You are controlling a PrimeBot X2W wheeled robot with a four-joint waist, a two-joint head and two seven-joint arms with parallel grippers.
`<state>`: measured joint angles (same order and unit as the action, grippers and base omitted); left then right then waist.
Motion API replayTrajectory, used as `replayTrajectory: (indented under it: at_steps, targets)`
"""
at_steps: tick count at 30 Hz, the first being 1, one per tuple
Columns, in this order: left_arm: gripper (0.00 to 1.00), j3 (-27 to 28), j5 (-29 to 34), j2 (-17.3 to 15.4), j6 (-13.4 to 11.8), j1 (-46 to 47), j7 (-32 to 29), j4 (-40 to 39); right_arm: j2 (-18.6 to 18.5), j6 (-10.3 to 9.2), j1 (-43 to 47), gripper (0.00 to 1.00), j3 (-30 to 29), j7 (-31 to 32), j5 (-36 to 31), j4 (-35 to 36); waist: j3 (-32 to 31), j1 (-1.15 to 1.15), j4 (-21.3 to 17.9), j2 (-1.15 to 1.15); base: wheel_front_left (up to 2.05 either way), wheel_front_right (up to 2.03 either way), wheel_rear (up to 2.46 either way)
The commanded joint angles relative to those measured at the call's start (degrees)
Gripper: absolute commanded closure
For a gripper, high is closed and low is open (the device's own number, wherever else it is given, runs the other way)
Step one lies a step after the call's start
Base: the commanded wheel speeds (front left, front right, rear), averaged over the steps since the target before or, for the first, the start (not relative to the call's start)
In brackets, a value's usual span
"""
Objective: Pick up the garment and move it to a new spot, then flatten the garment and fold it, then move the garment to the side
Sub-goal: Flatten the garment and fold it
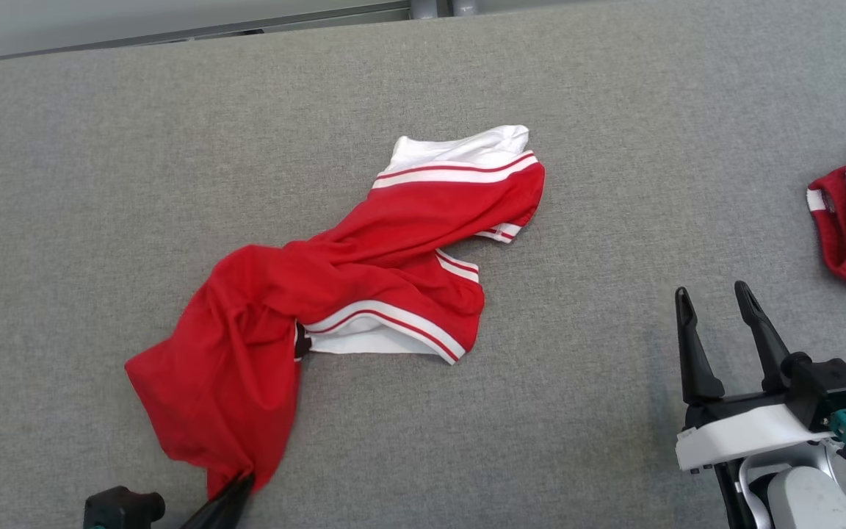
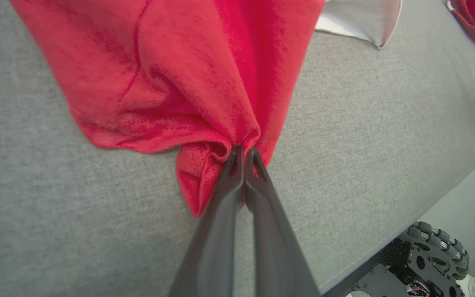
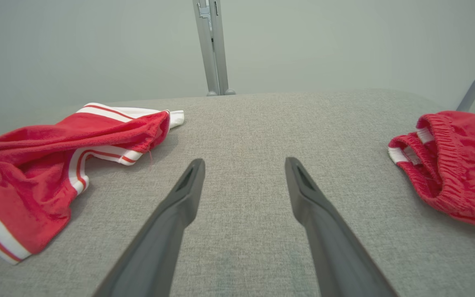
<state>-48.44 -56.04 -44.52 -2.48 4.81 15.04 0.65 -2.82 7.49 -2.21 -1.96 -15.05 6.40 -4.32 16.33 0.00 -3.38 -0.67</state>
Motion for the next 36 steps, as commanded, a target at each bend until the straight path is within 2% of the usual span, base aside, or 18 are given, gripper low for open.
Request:
replayTrajectory:
  at_steps: [1,2,3,4,5,6,11,15,18,19,23,27,30,32,36]
  targets:
    - [0.67,-0.6,-0.4,1.9,1.6,-1.1,0.1,2.3,-0.1,0.01,-0.5,0.00,0.1,-0.2,-0.3,-0.2,-0.4,0.00,0.6,0.67,0.00,0.00,0.00]
    - [0.56,-0.2,-0.4,2.7,2.1,-0.9,0.2,3.3,-0.2,0.01,-0.5,0.00,0.0,-0.2,-0.4,-0.2,-0.4,0.00,0.8,0.67,0.00,0.00,0.00]
    - [0.39,0.3,-0.7,3.8,2.7,-0.8,0.2,3.9,-0.2,0.01,-0.4,0.00,0.0,-0.2,-0.4,-0.2,-0.5,0.00,0.9,0.67,0.00,0.00,0.00]
    - [0.16,0.9,-0.9,4.9,3.3,-0.7,0.2,4.3,-0.2,0.01,-0.3,0.00,0.0,-0.2,-0.5,-0.2,-0.6,0.00,1.0,0.67,0.00,0.00,0.00]
    - [0.03,1.3,-0.7,5.6,3.6,-0.6,0.2,4.6,-0.2,0.01,-0.2,0.00,0.0,-0.2,-0.5,-0.2,-0.7,0.00,1.0,0.67,0.00,0.00,0.00]
    - [0.00,1.4,-0.6,6.1,4.0,-0.7,0.2,4.9,-0.1,0.01,0.0,0.00,0.0,-0.2,-0.5,-0.2,-0.7,0.00,1.0,0.67,0.00,0.00,0.00]
    - [0.00,1.1,-2.6,7.6,3.0,-1.1,-1.6,6.8,-0.2,0.01,0.4,0.00,0.3,-0.2,-0.2,-0.3,-1.1,0.00,0.4,0.67,0.00,0.00,0.00]
    - [0.00,2.3,-8.3,9.7,4.3,-2.3,-3.3,2.9,-0.2,0.01,0.8,0.00,0.1,-0.2,-0.1,-0.4,-1.4,0.00,-0.1,0.67,0.00,0.00,0.00]
    - [0.00,4.7,-11.4,9.5,3.5,-2.7,-3.0,0.6,-0.1,0.01,0.8,0.00,0.0,-0.2,0.0,-0.3,-1.5,0.00,-0.2,0.67,0.00,0.00,0.00]
    - [0.00,7.2,-14.2,9.8,1.8,-3.5,-2.4,-1.4,-0.1,0.01,1.1,0.00,-0.1,-0.2,0.0,-0.3,-1.7,0.00,-0.4,0.67,0.00,0.00,0.00]
    - [0.00,9.7,-18.3,8.7,0.3,-6.2,-2.6,-6.3,-0.1,0.01,1.6,0.00,-0.2,-0.2,-0.1,-0.2,-2.0,0.00,-0.4,0.67,0.00,0.00,0.00]
    - [0.00,8.3,-22.7,5.8,-0.2,-9.6,-8.1,-11.2,-0.1,0.01,1.8,0.00,-0.5,-0.2,-0.7,-0.1,-2.3,0.00,-0.2,0.67,0.00,0.00,0.00]
    - [0.00,7.2,-24.0,2.7,-2.4,-11.7,-11.6,-12.4,-0.1,0.01,1.6,0.00,-0.6,-0.2,-1.0,-0.1,-2.6,0.00,0.0,0.67,0.00,0.00,0.00]
    - [0.00,8.4,-24.2,2.2,-4.3,-12.6,-10.3,-12.4,-0.2,0.01,1.6,0.00,-0.7,-0.2,-1.1,0.0,-2.6,0.00,0.2,0.67,0.00,0.00,0.00]
    - [0.00,13.4,-26.4,3.6,-8.0,-13.3,-5.2,-11.0,-0.1,0.01,1.9,0.00,-0.5,-0.2,-1.3,0.1,-2.5,0.00,0.8,0.67,0.00,0.00,0.00]
